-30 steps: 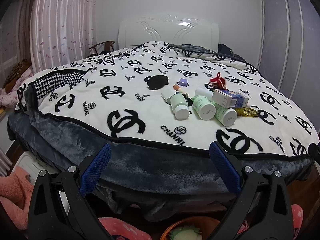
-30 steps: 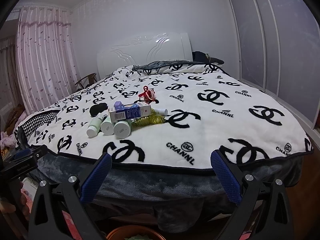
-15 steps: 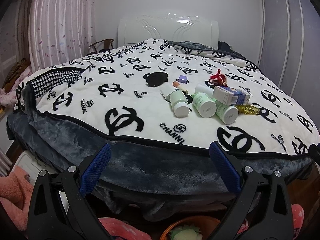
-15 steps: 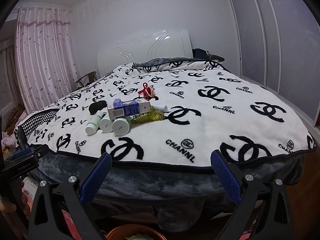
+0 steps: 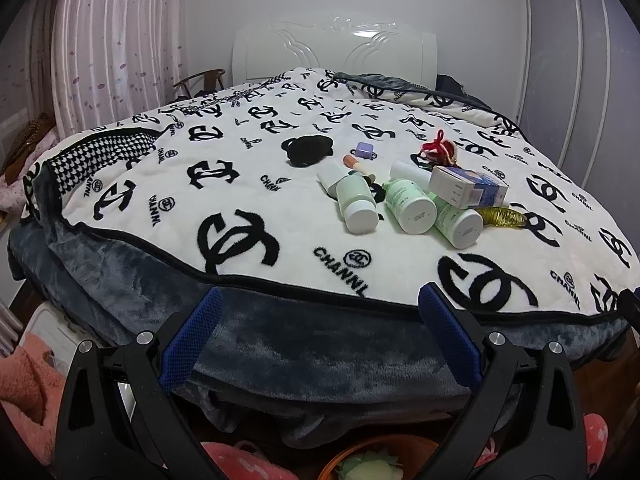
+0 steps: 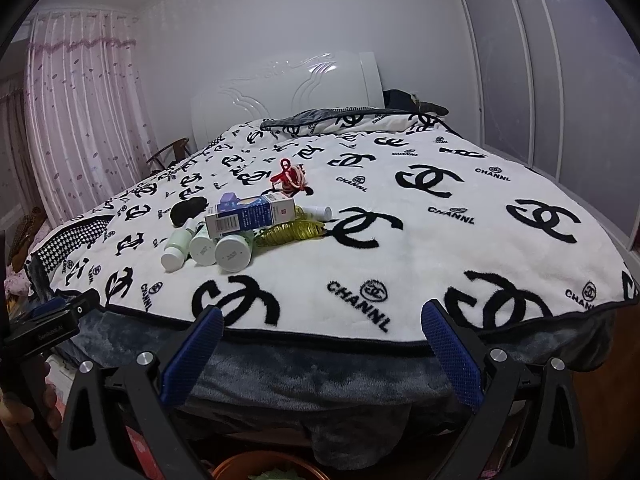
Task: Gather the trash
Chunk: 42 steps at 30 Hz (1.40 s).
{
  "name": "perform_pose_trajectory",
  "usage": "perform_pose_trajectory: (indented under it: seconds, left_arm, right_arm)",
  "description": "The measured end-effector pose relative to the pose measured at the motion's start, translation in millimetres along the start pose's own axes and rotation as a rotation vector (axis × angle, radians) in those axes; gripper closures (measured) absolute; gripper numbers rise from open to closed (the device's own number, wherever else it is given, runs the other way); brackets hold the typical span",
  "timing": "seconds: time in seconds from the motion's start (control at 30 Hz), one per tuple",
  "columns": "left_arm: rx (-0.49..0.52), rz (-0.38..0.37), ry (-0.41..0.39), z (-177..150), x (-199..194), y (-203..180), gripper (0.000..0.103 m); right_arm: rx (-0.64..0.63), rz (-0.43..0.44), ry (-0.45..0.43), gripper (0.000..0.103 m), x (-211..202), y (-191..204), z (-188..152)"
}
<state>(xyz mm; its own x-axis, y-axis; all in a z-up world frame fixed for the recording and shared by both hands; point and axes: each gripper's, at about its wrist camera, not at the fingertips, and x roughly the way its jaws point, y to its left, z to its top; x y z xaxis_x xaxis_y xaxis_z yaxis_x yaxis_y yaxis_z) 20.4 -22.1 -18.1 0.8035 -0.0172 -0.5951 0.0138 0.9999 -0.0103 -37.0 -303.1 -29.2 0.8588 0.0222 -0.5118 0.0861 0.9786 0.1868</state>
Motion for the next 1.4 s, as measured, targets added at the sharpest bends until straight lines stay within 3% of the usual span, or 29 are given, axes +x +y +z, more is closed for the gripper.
perform_pose_trajectory:
  seconds: [0.37,0.53,0.73,0.97,1.0,1.03,1.1,1.27,1.4]
  left_arm:
    - [0.007,-0.002,-0.001,22,28,-8,0.007]
    - [0.043,0.010,-0.007,40,70,-18,0.007]
    - [0.050,-0.007,0.089,65,144,-18,0.007]
    - [0.020,-0.059,0.194,81,195,-19,0.009]
    - [0.010,-0.065,0.206,82,199,-19,0.012]
    - [0.000,-0.085,0.214,82,202,-18,0.034]
    - [-0.007,-0.130,0.229,81,205,-18,0.052]
    - [0.005,-0.145,0.196,77,195,-17,0.053]
    - [-0.033,-0.188,0.154,76,179,-8,0.056]
  right_arm:
    - [0.011,0.004,0.005,0.005,14,-4,12]
    - [0.027,0.004,0.021,0.005,24,-11,14]
    - [0.033,0.009,0.039,0.005,34,-18,14]
    - [0.041,0.030,0.080,0.005,58,-23,10]
    - [0.042,0.033,0.086,0.005,61,-23,10]
    - [0.042,0.036,0.091,0.005,64,-23,9]
    - [0.045,0.043,0.099,0.005,69,-23,8]
    - [0.044,0.073,0.108,0.005,78,-15,12]
    - [0.068,0.164,0.134,0.005,85,-3,23]
